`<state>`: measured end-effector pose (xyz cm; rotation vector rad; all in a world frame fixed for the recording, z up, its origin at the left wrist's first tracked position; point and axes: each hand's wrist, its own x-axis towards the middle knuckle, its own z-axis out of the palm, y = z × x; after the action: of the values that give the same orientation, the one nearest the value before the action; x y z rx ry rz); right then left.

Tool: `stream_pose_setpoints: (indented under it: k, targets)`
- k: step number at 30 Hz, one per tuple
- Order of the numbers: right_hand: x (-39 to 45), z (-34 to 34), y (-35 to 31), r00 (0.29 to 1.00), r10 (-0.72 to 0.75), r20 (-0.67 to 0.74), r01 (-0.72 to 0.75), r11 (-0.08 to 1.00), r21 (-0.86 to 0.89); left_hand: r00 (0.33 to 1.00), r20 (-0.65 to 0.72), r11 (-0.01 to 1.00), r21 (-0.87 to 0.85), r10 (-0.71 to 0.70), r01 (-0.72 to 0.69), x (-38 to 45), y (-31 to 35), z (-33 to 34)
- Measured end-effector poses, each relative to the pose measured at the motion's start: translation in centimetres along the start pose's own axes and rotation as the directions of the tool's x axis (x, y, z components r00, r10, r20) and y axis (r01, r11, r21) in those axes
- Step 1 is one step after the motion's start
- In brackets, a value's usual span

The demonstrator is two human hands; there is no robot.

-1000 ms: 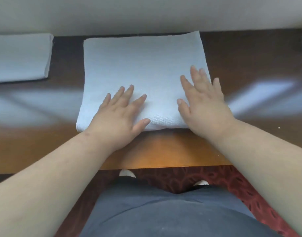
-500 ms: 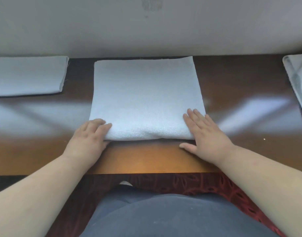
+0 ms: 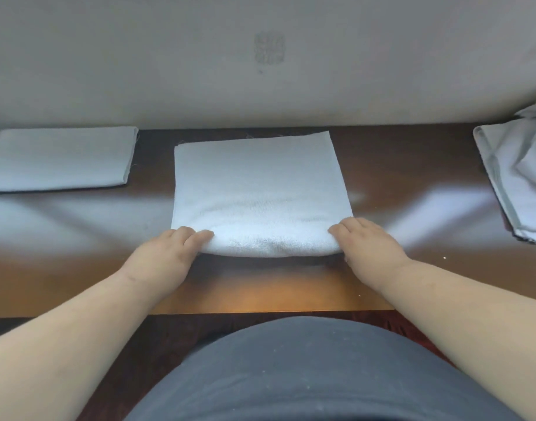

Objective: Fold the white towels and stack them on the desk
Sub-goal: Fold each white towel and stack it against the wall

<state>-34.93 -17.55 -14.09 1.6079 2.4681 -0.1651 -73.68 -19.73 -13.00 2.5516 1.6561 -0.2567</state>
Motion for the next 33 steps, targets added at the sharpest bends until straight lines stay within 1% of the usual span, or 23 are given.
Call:
stream_pose_setpoints:
  k: [1, 2, 3, 4, 5, 7, 9, 11, 12, 14, 16, 18, 19, 21, 23, 25, 26, 27, 28, 29, 30, 32, 33]
  targets:
    - [0.1, -0.6, 0.1, 1.0, 0.016, 0.017, -0.016, 0.999, 0.028, 0.994, 0.006, 0.993, 0.054, 0.107, -0.107, 0.0, -0.2, -0.2]
    - [0.0, -1.1, 0.2, 0.999, 0.032, 0.035, -0.034, 0.998, 0.056, 0.974, 0.083, 0.967, 0.13, 0.21, -0.219, -0.2, -0.5, -0.4]
    - [-0.2, -1.4, 0.3, 0.997, 0.052, 0.055, -0.057, 0.994, 0.089, 0.947, 0.184, 0.934, 0.194, 0.265, -0.299, -0.4, -0.9, -0.4]
    - [-0.5, -1.6, 0.2, 0.994, 0.072, 0.081, -0.082, 0.988, 0.128, 0.925, 0.27, 0.914, 0.233, 0.268, -0.333, -0.5, -1.4, -0.5]
    - [-0.8, -1.7, 0.0, 0.99, 0.089, 0.106, -0.107, 0.98, 0.168, 0.914, 0.312, 0.905, 0.251, 0.26, -0.343, -0.5, -1.9, -0.4]
    - [-1.4, -1.6, -0.5, 0.983, 0.122, 0.136, -0.151, 0.961, 0.233, 0.927, 0.298, 0.922, 0.241, 0.227, -0.303, -0.1, -2.8, -0.5]
    - [-1.9, -1.5, -1.1, 0.974, 0.156, 0.162, -0.199, 0.932, 0.302, 0.954, 0.268, 0.975, 0.138, 0.134, -0.176, 0.4, -3.5, -1.2]
    - [-2.3, -1.7, -1.5, 0.962, 0.189, 0.195, -0.257, 0.866, 0.428, 0.973, 0.225, 0.997, -0.066, 0.052, -0.038, 0.4, -4.9, -1.3]
    - [-2.5, -2.1, -1.7, 0.954, 0.216, 0.21, -0.295, 0.811, 0.505, 0.98, 0.198, 0.984, -0.176, 0.033, 0.002, 0.2, -5.8, -1.4]
    - [-2.8, -3.2, -2.0, 0.926, 0.296, 0.234, -0.376, 0.674, 0.635, 0.99, 0.134, 0.941, -0.338, 0.035, 0.012, 0.0, -7.5, -2.0]
    - [-2.8, -4.2, -2.1, 0.892, 0.38, 0.245, -0.431, 0.551, 0.715, 0.988, 0.147, 0.881, -0.473, 0.043, 0.031, 0.4, -8.7, -3.2]
    - [-2.5, -5.2, -2.1, 0.839, 0.485, 0.248, -0.475, 0.428, 0.769, 0.982, 0.19, 0.828, -0.552, 0.012, 0.096, 1.3, -9.3, -4.4]
    - [-2.1, -5.4, -1.8, 0.81, 0.534, 0.242, -0.477, 0.359, 0.803, 0.979, 0.199, 0.784, -0.598, -0.054, 0.165, 1.9, -9.6, -4.8]
    - [-0.6, -5.7, -1.1, 0.763, 0.605, 0.227, -0.442, 0.233, 0.866, 0.948, 0.186, 0.623, -0.717, -0.26, 0.311, 3.4, -10.1, -5.2]
    - [1.7, -5.9, -0.1, 0.752, 0.629, 0.196, -0.368, 0.154, 0.917, 0.89, 0.169, 0.435, -0.824, -0.423, 0.364, 5.3, -10.4, -5.3]
    - [4.8, -6.0, 0.8, 0.746, 0.642, 0.176, -0.304, 0.094, 0.948, 0.824, 0.204, 0.219, -0.905, -0.529, 0.365, 7.7, -10.1, -5.2]
    - [6.3, -6.1, 1.1, 0.729, 0.662, 0.173, -0.291, 0.071, 0.954, 0.788, 0.223, 0.134, -0.924, -0.573, 0.358, 9.0, -9.8, -5.2]
    - [8.0, -6.1, 1.3, 0.71, 0.684, 0.167, -0.288, 0.066, 0.955, 0.749, 0.233, 0.072, -0.934, -0.621, 0.35, 10.3, -9.5, -5.1]
    - [9.5, -6.2, 1.5, 0.691, 0.707, 0.153, -0.297, 0.084, 0.951, 0.709, 0.231, 0.041, -0.938, -0.666, 0.345, 11.6, -9.2, -5.1]
    - [10.8, -6.2, 1.8, 0.673, 0.727, 0.136, -0.322, 0.123, 0.939, 0.674, 0.216, 0.057, -0.932, -0.706, 0.358, 12.8, -8.8, -5.2]
    - [12.0, -6.0, 2.2, 0.66, 0.74, 0.131, -0.37, 0.169, 0.913, 0.647, 0.196, 0.096, -0.917, -0.736, 0.388, 13.9, -8.6, -5.3]
    - [13.9, -5.4, 2.8, 0.652, 0.744, 0.148, -0.471, 0.244, 0.848, 0.622, 0.156, 0.168, -0.887, -0.767, 0.431, 15.8, -8.6, -5.3]
    - [14.7, -5.0, 3.1, 0.651, 0.742, 0.157, -0.495, 0.259, 0.829, 0.618, 0.149, 0.188, -0.875, -0.772, 0.446, 16.7, -8.7, -5.3]
